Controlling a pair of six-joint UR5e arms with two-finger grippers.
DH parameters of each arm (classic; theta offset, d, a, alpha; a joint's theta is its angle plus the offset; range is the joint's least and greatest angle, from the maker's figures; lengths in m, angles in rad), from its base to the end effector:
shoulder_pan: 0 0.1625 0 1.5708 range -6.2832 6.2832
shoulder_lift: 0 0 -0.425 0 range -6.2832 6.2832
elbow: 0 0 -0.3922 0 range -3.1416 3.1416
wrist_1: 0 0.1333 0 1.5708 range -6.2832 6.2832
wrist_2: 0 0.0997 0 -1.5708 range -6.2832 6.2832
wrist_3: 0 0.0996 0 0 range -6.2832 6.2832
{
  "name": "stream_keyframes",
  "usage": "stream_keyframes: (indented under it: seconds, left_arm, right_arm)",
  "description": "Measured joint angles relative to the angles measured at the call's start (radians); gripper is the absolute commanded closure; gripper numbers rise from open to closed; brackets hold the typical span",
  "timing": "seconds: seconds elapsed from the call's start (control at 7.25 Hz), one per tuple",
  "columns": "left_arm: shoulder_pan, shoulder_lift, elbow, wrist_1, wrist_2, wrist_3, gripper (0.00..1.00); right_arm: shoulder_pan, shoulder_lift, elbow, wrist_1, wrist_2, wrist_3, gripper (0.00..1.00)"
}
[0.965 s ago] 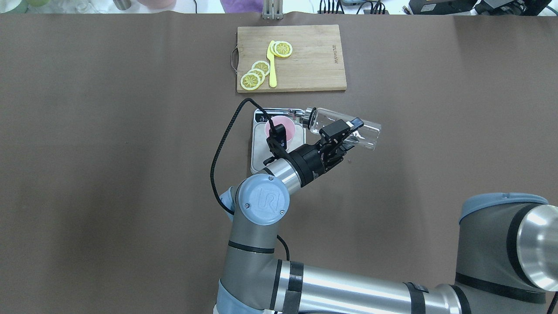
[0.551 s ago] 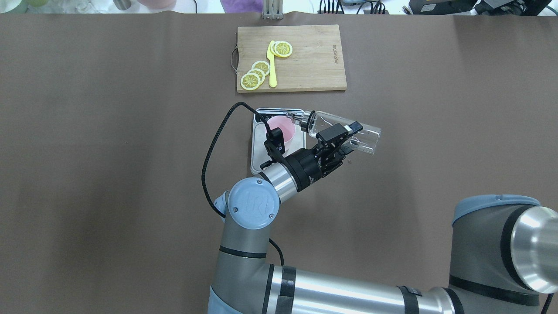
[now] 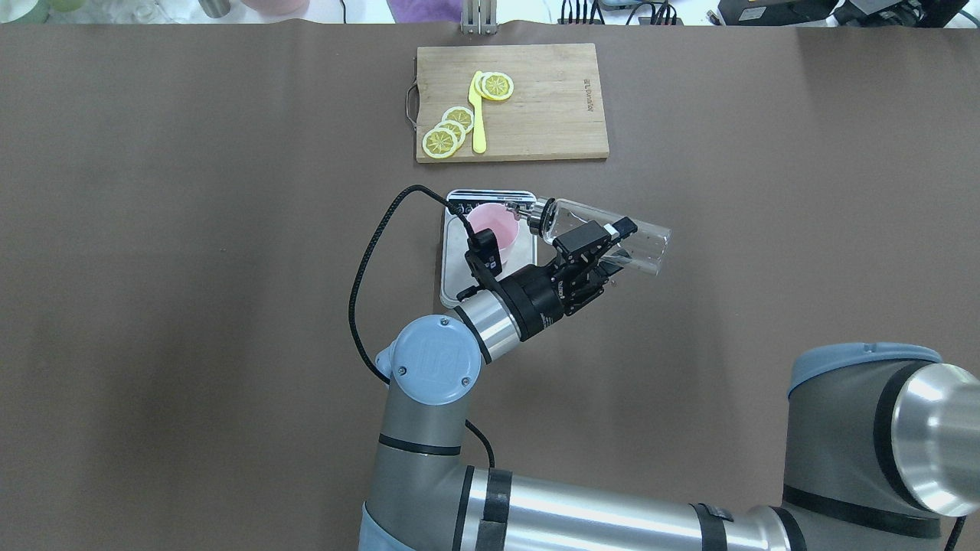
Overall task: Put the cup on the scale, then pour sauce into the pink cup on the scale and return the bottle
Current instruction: 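Tip the glass bottle further over the pink cup with the right gripper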
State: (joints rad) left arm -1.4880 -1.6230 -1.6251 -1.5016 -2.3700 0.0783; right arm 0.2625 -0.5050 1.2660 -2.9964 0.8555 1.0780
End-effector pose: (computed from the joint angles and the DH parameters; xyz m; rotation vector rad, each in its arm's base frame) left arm -0.0192 -0.5177 0.6109 0.0335 0.8002 0.1673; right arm -0.6130 -0.3704 0.2183 0.4082 0.8503 -0.4506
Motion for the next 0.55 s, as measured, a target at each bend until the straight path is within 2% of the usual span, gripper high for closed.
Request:
stream_keyframes:
  seconds: [0.55]
  left_arm:
    - [0.000, 0.000, 0.000, 0.001, 0.000, 0.000, 0.01]
  right_arm:
    - [-0.001, 0.041, -0.055, -0.029, 0.017, 0.000, 1.00]
